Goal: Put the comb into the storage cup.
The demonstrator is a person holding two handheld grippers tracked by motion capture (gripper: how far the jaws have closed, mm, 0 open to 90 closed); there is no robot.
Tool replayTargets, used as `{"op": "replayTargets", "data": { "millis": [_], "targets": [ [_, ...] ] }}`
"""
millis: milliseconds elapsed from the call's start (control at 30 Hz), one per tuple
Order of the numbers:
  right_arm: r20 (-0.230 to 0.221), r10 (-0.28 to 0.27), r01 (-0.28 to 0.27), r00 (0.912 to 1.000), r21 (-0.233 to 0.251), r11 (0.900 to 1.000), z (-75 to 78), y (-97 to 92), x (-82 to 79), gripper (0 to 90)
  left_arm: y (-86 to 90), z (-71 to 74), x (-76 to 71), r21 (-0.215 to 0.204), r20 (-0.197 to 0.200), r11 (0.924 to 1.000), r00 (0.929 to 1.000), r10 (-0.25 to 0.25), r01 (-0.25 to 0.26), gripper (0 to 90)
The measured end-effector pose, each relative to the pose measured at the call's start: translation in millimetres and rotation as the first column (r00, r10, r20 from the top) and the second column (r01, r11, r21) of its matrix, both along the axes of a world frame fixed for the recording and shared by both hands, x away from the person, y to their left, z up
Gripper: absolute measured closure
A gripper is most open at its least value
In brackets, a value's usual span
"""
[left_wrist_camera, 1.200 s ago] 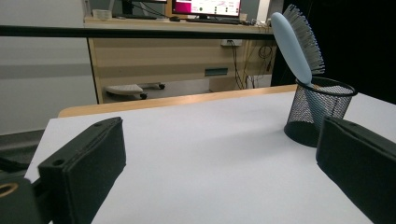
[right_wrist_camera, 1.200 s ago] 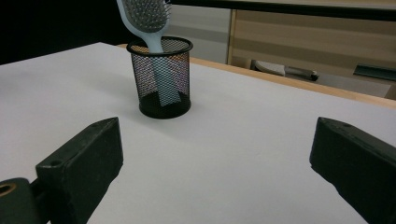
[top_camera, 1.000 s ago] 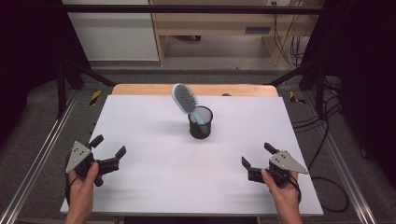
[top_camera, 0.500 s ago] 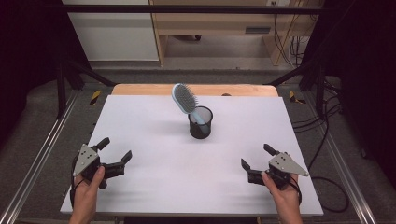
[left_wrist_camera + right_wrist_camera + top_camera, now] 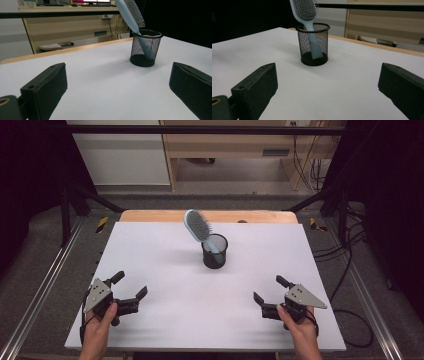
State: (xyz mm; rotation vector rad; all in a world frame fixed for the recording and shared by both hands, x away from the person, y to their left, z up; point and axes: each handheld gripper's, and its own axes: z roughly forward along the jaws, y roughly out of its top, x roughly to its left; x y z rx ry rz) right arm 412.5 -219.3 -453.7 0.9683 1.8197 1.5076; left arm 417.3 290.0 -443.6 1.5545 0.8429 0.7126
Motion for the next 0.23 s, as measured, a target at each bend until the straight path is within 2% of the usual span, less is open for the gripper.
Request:
{"op": "replayTargets", "data": {
  "millis": [133,233],
  "targets": [
    [0.006,0.007,-0.007,1.0000,0.001,1.0000,-0.3,5.7,3.6,3.1,2.0,0.7,-1.4,-0.003,0.017,0.9999,0.9997,0.017,-0.017,1.5],
    [0.012,0.000,0.000,0.9999,0.000,1.0000,-0.2,6.7,6.0,3.1,5.9,1.4,0.5,-0.039,0.019,0.9985,0.9991,0.039,-0.039,1.5]
  ]
}}
